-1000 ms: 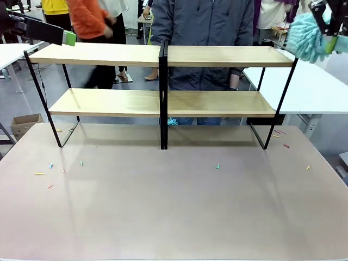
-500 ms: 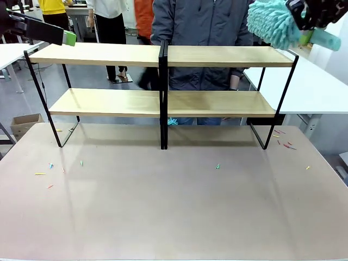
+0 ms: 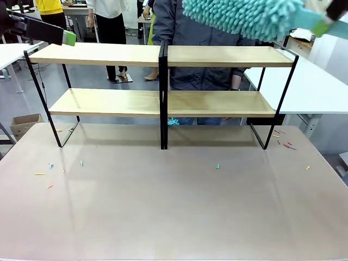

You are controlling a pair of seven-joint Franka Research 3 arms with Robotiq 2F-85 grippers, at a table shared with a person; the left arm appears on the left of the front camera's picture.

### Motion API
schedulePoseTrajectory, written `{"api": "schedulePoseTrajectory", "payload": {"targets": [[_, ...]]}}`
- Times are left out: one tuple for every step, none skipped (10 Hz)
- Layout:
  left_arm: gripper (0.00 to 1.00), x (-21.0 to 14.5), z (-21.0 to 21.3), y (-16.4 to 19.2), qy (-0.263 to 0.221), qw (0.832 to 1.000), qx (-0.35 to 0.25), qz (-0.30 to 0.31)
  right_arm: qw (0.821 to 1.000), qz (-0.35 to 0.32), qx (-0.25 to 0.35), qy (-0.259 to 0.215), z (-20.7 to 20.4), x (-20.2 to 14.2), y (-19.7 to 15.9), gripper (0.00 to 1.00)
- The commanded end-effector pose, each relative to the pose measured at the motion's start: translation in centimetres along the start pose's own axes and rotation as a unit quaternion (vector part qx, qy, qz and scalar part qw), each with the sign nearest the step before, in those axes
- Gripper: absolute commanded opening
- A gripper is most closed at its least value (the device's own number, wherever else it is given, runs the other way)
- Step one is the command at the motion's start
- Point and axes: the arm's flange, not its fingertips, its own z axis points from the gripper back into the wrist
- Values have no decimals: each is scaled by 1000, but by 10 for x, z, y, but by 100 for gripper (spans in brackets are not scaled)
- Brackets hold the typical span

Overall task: Clean the shelves.
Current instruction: Clean another randomly selected level of the Shelf with the Duster.

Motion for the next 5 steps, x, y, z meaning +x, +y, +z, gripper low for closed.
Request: {"api": "schedulePoseTrajectory", "payload": {"targets": [[100,-2,-1,0,-1,1000,-1,2,981,146,72,-110,15,-51,-24,12],[100,-2,-1,0,-1,1000,-1,2,982,97,-16,-161,24,-79,-44,12],[100,-2,-1,0,-1,1000,-1,2,965,118,-46,-230,25,-113,-65,12],[100,-2,-1,0,-1,1000,-1,2,965,119,-47,-230,16,-141,-80,12],[100,-2,-1,0,-1,1000,-1,2,970,132,-29,-200,0,-171,-91,12]]}}
